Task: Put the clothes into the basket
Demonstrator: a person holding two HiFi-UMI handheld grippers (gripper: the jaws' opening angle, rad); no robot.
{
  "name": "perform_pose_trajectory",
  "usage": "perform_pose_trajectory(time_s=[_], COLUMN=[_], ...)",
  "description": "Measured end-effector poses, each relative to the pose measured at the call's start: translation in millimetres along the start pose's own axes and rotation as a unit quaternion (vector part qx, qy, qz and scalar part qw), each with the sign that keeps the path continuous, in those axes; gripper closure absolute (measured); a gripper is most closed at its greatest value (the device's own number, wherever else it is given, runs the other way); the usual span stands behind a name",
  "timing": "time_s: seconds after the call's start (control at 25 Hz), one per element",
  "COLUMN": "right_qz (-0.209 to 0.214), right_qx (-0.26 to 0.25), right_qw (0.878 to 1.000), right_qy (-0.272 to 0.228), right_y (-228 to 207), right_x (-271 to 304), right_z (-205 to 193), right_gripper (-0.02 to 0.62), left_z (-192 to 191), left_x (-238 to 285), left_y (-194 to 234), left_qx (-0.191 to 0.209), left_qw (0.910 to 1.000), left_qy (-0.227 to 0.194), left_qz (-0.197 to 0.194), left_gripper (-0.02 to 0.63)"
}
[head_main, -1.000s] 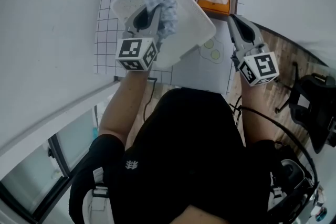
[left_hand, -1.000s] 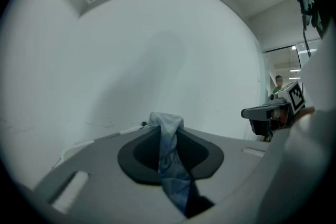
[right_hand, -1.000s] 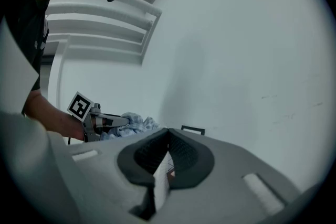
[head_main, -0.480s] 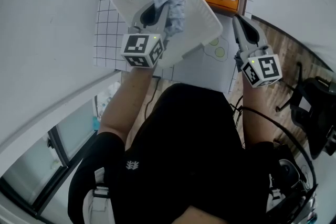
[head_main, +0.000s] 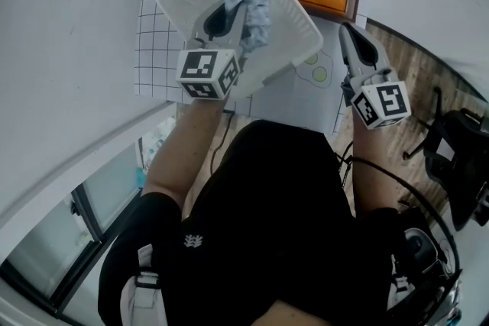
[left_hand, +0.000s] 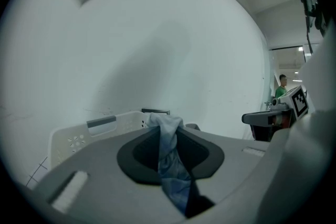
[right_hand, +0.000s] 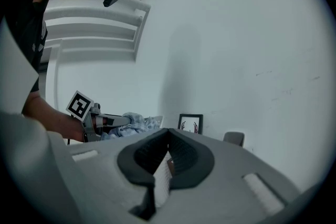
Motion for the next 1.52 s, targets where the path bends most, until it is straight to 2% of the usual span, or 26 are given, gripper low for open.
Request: perform_pose_trajectory(time_s=[0.28, 0.48, 0.68, 0.76, 0.88, 1.24, 1.36, 1.52], right_qz=[0.004, 0.007, 0.015, 0.017, 0.020, 0.030, 0.030, 0.026], right_qx=[0.007, 0.008, 0.006, 0.004, 0.001, -0.016, -0.025, -0.034], right_qw=[1.000, 1.000, 1.000, 1.000, 1.000, 0.999, 0.999, 0.999], right_qy=[0.003, 0.004, 0.005, 0.005, 0.003, -0.004, -0.007, -0.014], right_y=[-0.1, -0.9, 0.0, 0.1, 3.0, 17.7, 22.6, 27.8], right_x=[7.2, 12.7, 17.8, 19.7, 21.5, 23.3, 20.0, 12.0], right_z=[-6.4, -6.0, -4.5, -3.0, 0.5, 17.2, 23.4, 33.2], right_gripper=[0.594, 0.594, 0.594, 0.594, 0.594, 0.594, 0.594, 0.594], left_z=[-5.2, -1.3, 12.8, 17.9, 20.4, 37.2, 44.0, 56.5], left_x=[7.9, 11.9, 13.6, 14.4, 12.5, -13.2, -28.9, -56.8], left_y=[0.8, 5.2, -0.1, -2.3, 0.5, 16.0, 19.7, 26.2], left_qx=[0.002, 0.000, 0.021, 0.030, 0.028, 0.018, 0.017, 0.018], left_qw=[0.9998, 0.9998, 0.9994, 0.9990, 0.9990, 0.9970, 0.9955, 0.9916], left_qy=[0.020, 0.013, -0.022, -0.029, -0.032, -0.063, -0.079, -0.106], left_qz=[-0.001, 0.013, 0.016, 0.013, 0.017, 0.040, 0.048, 0.071], left_gripper=[0.529, 0.512, 0.512, 0.494, 0.469, 0.469, 0.479, 0.541])
Point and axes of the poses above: the fingertips, and each gripper's own axes: x forward along the fingers, y to its left, z out of its top, the point moved 2 cm from there along -x, backward along the fingers, and after that the axes turned 8 degrees about y, right-handed, at the moved point
